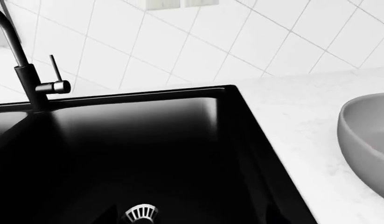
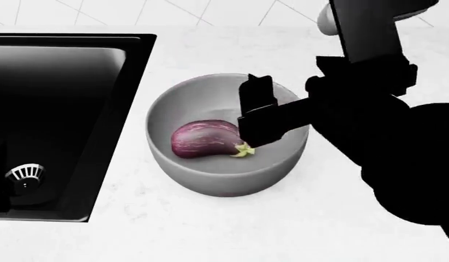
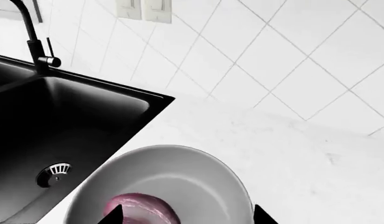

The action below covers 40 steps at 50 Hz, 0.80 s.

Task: There is a mixed pile of frozen fruits and vegetables on the counter. Locate all the frozen vegetables and place the items in a bowl on the counter. Take all the frozen fruits and defrost them in a running sink.

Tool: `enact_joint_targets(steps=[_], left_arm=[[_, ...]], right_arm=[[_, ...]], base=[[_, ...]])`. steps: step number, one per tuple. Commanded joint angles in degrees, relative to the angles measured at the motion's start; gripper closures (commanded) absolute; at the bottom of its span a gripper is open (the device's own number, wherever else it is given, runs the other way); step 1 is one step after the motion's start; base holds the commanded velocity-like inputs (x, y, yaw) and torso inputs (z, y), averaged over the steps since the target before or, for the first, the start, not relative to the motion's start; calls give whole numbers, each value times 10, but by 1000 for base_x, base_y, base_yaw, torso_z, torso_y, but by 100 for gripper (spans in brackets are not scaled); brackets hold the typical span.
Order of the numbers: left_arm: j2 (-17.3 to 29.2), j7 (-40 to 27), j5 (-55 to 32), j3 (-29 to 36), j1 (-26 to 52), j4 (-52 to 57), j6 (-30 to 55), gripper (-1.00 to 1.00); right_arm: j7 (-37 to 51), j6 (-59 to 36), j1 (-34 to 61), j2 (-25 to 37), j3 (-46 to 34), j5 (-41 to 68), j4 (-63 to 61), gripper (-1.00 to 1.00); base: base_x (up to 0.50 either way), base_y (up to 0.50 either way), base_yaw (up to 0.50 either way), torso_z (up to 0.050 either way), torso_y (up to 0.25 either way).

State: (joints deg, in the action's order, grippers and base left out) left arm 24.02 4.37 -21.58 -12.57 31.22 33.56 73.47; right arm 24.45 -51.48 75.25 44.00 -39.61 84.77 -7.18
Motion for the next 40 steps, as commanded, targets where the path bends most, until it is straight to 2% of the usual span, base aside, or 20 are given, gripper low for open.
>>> enact_joint_targets(steps=[1,5,7,13,22,36,40], left_arm=[[-7,-6,-1,-8,15,6,2,-100],[-5,-6,-2,-10,15,10,2,-100],[-3,-7,-6,-6,29,16,18,-100],[11,-5,-16,0,68,24,48,-100],[5,-9,-19,5,71,27,51,-100],[2,-14,-22,5,56,33,48,-100],[6,-11,-25,3,56,31,49,-100]], right_arm=[[132,114,-165,200,151,123,-245,-100],[129,174,-247,255,182,118,-282,-100],[129,237,-322,295,207,97,-308,-100],[125,321,-416,355,236,74,-341,-100],[134,327,-428,368,242,88,-349,-100],[133,295,-417,346,228,66,-345,-100],[132,313,-439,358,232,59,-348,-100]], base=[[0,0,0,0,0],[0,0,0,0,0],[0,0,0,0,0],[0,0,0,0,0],[-111,177,0,0,0],[-123,479,0,0,0],[0,500,0,0,0]])
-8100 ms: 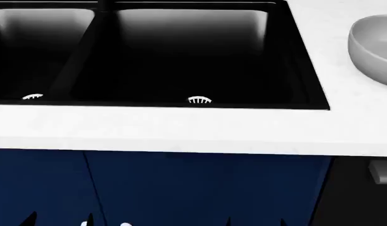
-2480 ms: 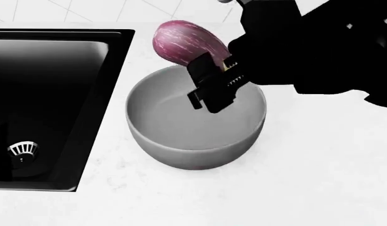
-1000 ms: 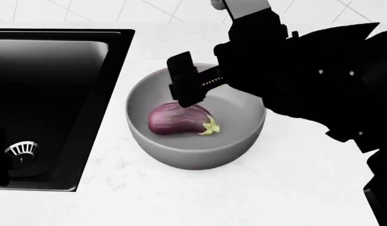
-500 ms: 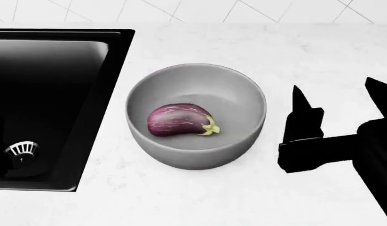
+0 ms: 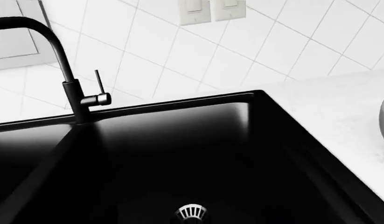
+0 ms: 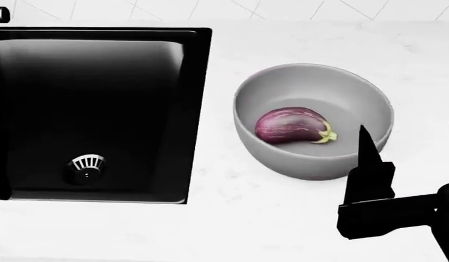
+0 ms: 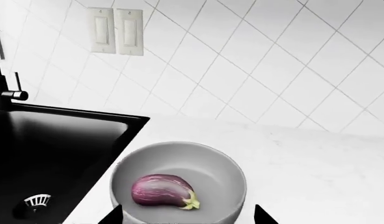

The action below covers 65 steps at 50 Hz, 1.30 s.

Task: There is a mixed pile of frozen fruits and vegetables on the counter. Locate all the frozen vegetables and place the items in a bowl on the counter. Take all the frozen fruits and defrost them in a running sink.

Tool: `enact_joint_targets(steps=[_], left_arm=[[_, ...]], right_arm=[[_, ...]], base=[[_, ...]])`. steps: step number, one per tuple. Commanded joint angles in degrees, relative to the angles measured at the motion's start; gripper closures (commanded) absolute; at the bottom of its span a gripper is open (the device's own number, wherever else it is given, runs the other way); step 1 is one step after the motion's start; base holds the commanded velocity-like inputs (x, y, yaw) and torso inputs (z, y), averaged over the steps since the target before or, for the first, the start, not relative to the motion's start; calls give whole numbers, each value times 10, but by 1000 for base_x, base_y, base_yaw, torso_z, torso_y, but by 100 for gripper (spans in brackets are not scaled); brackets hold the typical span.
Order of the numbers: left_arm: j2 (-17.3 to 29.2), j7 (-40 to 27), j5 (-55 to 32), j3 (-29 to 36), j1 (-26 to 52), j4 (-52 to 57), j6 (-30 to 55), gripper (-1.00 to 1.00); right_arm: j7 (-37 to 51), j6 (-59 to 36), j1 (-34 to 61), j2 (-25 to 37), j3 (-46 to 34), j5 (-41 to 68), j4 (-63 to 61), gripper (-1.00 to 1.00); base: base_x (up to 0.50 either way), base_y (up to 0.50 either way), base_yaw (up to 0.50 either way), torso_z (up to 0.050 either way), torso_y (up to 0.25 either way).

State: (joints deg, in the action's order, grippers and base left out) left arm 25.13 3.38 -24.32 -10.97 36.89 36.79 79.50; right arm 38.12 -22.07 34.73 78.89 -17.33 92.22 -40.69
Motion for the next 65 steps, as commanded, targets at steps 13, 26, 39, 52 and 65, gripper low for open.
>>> enact_joint_targets(steps=[13,26,39,52,65], left_arm=[[43,-23,-195,-111,-11,40,104,-100],[100,-236,-493,-162,-53,-6,68,-100],[100,-257,-497,-160,-58,-13,45,-100],[111,-270,-518,-166,-61,-13,37,-100],[118,-277,-524,-160,-65,-17,24,-100]], right_arm=[[4,54,-70,0,12,-55,-17,-100],[8,-1,-20,-44,-11,-76,-10,-100],[-2,-22,-3,-58,-19,-84,-10,-100],[1,-4,-25,-54,-13,-79,-10,-100],[-1,20,-51,-51,-4,-76,-11,-100]], base=[[0,500,0,0,0],[1,500,0,0,0],[130,500,0,0,0],[75,500,0,0,0],[-1,500,0,0,0]])
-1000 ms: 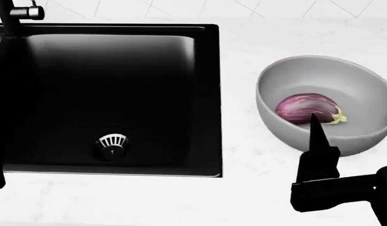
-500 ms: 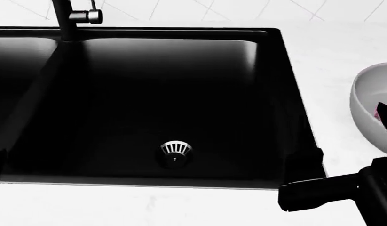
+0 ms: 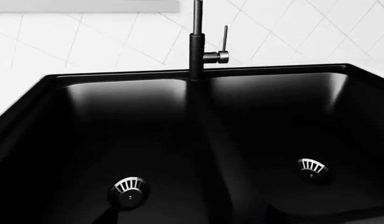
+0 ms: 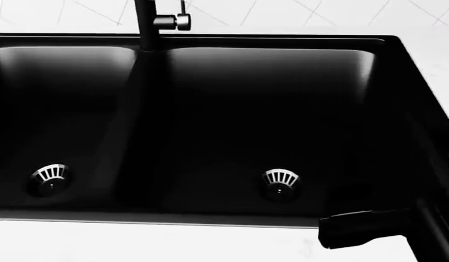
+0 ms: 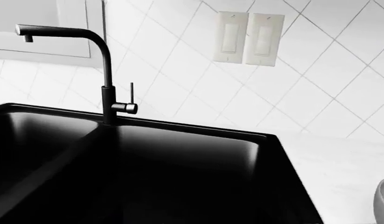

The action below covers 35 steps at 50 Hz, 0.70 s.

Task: There is a mixed pile of frozen fruits and vegetables on the counter. Locate all the frozen vegetables and place the items in a bowl on the counter. Take all the frozen fruits and defrost them in a running sink.

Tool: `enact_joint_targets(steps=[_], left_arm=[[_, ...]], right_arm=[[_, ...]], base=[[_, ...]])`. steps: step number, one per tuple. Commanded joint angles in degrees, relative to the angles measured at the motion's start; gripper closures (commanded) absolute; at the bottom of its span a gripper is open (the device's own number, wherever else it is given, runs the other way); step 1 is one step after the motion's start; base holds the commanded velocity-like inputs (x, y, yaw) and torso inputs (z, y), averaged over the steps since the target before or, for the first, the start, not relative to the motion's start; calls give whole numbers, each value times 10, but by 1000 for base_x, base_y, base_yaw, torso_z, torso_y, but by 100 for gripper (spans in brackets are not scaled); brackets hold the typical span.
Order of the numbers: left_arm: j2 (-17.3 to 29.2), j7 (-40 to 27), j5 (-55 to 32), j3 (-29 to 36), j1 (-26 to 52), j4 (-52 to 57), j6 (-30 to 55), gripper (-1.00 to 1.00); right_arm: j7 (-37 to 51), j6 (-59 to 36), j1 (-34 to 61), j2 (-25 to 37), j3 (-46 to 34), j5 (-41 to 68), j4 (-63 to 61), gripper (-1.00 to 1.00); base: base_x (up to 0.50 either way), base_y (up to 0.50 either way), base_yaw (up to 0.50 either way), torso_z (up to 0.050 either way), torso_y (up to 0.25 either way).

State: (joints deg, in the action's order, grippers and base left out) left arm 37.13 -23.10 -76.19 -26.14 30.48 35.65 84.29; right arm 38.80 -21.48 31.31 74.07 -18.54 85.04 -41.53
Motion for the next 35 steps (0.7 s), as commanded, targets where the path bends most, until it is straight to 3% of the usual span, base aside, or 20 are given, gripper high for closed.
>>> enact_joint_targets(steps=[1,13,35], left_arm=[[-2,-11,-4,-7,-2,-5,-25,-100],[9,-35,-41,-10,7,-7,-25,-100],[26,-21,-21,-2,-2,-15,-55,-100]], right_arm=[[-9,14,-18,-4,8,-6,-3,-100],[-9,15,-26,-4,7,-10,-2,-100],[-17,15,-25,-13,9,-7,10,-100]], base=[[-1,500,0,0,0],[-1,500,0,0,0],[-1,500,0,0,0]])
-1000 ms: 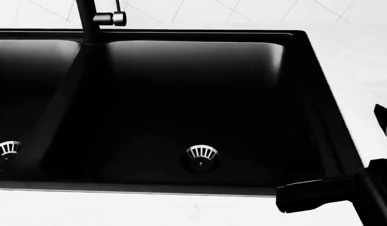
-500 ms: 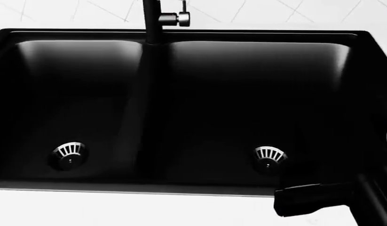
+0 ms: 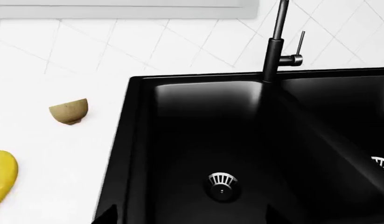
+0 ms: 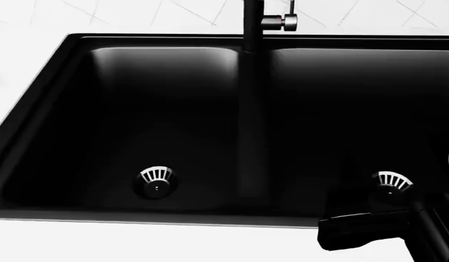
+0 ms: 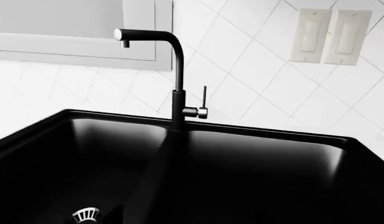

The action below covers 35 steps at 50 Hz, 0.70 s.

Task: There is a mixed pile of frozen fruits and vegetables on the counter. Locate all the frozen vegetables and place the items in a bowl on the counter. Take all the frozen fruits and defrost them in a running sink.

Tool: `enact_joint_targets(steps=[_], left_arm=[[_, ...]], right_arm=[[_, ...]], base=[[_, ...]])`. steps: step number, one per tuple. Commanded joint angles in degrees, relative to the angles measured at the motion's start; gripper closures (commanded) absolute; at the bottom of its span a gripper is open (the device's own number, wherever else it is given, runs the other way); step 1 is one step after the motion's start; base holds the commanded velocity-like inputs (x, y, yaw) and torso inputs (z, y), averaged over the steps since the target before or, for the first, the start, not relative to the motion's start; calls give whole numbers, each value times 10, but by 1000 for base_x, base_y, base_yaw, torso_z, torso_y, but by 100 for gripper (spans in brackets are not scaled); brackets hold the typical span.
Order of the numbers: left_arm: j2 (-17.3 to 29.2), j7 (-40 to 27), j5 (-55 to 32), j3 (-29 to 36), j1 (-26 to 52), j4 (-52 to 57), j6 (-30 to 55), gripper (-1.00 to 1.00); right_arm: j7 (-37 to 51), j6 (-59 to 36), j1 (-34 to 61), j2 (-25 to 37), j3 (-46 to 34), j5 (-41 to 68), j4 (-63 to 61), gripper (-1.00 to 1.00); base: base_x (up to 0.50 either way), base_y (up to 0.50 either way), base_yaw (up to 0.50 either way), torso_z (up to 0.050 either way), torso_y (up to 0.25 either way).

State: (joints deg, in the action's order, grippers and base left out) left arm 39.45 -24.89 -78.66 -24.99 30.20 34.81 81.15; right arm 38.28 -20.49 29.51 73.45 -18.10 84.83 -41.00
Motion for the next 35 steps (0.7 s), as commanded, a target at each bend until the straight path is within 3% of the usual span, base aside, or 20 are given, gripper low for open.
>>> enact_joint_targets(steps=[1,27,35], left_arm=[[4,-4,0,-15,2,-7,-23,-100],[15,-12,-11,1,3,-2,-37,-100],[22,-26,-35,-1,13,-3,-35,-100]], right_arm=[[-11,3,-5,-8,4,-5,5,-100],[-14,35,-48,6,19,-11,2,-100],[-15,12,-21,-5,13,-6,5,-100]], base=[[-1,500,0,0,0],[-1,500,0,0,0],[-2,500,0,0,0]])
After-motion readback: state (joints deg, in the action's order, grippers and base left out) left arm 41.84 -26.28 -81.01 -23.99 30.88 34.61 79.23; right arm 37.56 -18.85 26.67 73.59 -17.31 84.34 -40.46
